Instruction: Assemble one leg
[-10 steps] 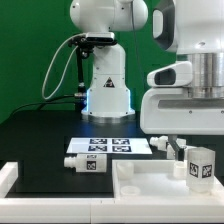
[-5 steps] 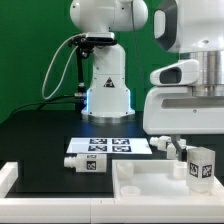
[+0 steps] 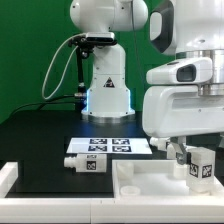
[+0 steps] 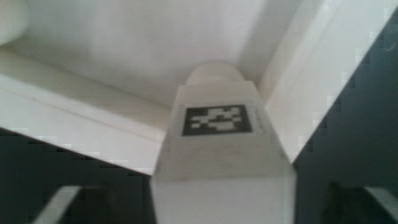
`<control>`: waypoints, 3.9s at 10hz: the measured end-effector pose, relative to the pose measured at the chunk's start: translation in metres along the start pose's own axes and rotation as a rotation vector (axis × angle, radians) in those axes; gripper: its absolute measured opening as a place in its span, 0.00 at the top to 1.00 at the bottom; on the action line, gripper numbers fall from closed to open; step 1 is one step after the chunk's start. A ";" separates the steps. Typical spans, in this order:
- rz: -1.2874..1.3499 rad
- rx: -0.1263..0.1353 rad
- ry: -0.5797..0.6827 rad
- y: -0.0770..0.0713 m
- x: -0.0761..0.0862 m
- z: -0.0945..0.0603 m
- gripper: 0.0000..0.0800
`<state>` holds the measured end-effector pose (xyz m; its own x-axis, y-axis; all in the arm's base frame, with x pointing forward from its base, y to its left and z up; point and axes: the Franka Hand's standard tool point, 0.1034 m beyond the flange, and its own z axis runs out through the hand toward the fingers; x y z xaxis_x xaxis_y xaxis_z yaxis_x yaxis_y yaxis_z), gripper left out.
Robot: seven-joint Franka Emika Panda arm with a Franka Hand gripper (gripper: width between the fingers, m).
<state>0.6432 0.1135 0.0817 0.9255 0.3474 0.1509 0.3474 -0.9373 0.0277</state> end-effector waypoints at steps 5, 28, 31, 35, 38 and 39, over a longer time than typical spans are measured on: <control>0.280 0.004 0.000 0.001 0.000 0.000 0.64; 0.845 0.004 -0.082 -0.001 -0.005 0.002 0.19; 0.450 0.008 -0.025 0.000 -0.001 0.007 0.19; 0.605 0.013 -0.032 0.000 -0.003 0.007 0.54; 0.930 -0.005 -0.034 0.001 -0.005 0.008 0.64; 1.064 -0.011 -0.033 0.002 -0.005 0.009 0.64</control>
Offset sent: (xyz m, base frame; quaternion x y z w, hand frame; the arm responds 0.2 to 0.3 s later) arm 0.0000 0.0000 0.0000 0.0000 0.0000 0.1938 0.9810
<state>0.6402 0.1104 0.0725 0.7558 -0.6504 0.0754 -0.6440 -0.7592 -0.0939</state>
